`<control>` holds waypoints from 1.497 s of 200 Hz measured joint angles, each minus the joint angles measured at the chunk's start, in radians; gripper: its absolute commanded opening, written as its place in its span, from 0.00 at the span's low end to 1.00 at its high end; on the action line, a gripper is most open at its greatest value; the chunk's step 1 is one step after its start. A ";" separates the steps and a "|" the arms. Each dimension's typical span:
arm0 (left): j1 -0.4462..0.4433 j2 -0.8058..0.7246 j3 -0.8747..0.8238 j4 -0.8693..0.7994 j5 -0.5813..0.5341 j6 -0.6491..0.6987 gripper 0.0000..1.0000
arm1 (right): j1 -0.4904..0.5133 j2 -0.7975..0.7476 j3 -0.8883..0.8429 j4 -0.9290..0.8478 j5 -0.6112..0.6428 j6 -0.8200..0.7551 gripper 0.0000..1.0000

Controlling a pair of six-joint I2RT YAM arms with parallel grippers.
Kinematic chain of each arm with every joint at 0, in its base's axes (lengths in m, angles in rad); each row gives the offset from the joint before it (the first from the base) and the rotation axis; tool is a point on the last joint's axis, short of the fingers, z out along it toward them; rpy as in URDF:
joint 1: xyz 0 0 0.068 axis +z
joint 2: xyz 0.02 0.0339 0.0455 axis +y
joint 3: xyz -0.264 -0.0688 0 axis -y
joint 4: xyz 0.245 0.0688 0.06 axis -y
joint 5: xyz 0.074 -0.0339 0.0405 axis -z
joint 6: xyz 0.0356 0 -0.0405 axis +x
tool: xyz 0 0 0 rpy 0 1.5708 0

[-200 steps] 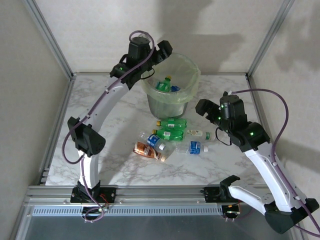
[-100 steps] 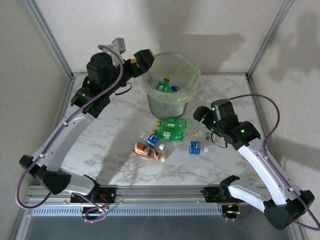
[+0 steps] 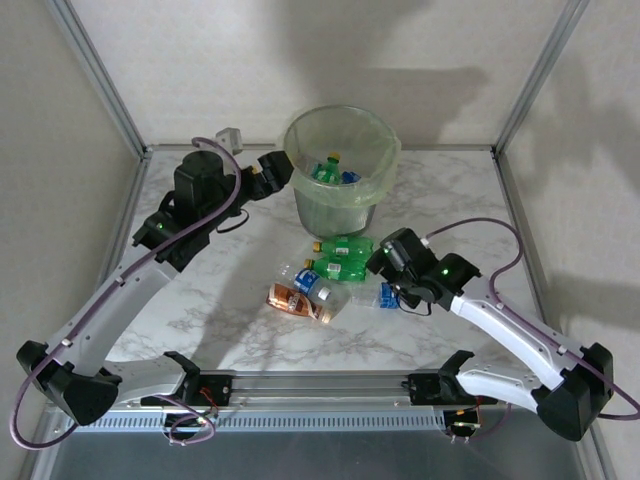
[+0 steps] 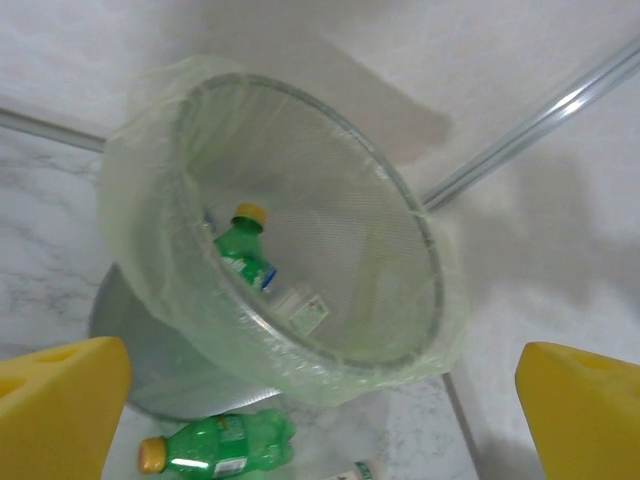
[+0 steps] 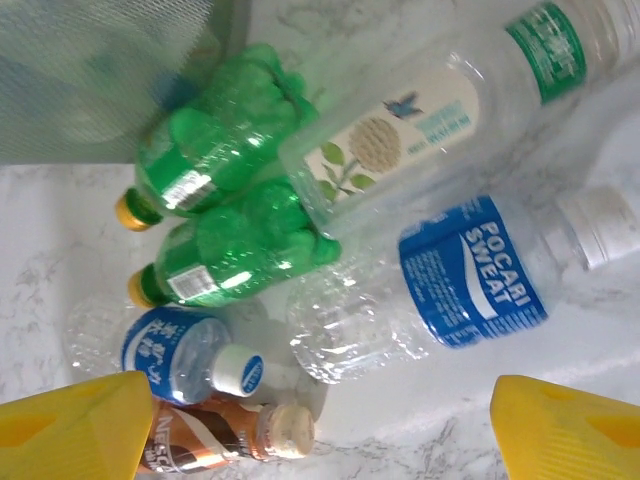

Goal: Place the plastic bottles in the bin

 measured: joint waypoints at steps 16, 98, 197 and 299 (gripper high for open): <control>0.001 -0.013 -0.026 -0.020 -0.037 -0.018 0.98 | 0.002 0.000 -0.029 -0.010 0.000 0.048 0.87; 0.020 -0.020 -0.102 -0.060 -0.047 -0.077 0.94 | 0.006 0.037 -0.046 -0.003 -0.009 0.151 0.87; 0.021 -0.031 -0.142 -0.063 -0.024 -0.096 0.94 | 0.003 0.147 -0.087 0.108 -0.043 0.151 0.89; 0.023 -0.031 -0.142 -0.068 -0.020 -0.095 0.94 | -0.032 0.209 -0.090 0.181 -0.089 0.127 0.90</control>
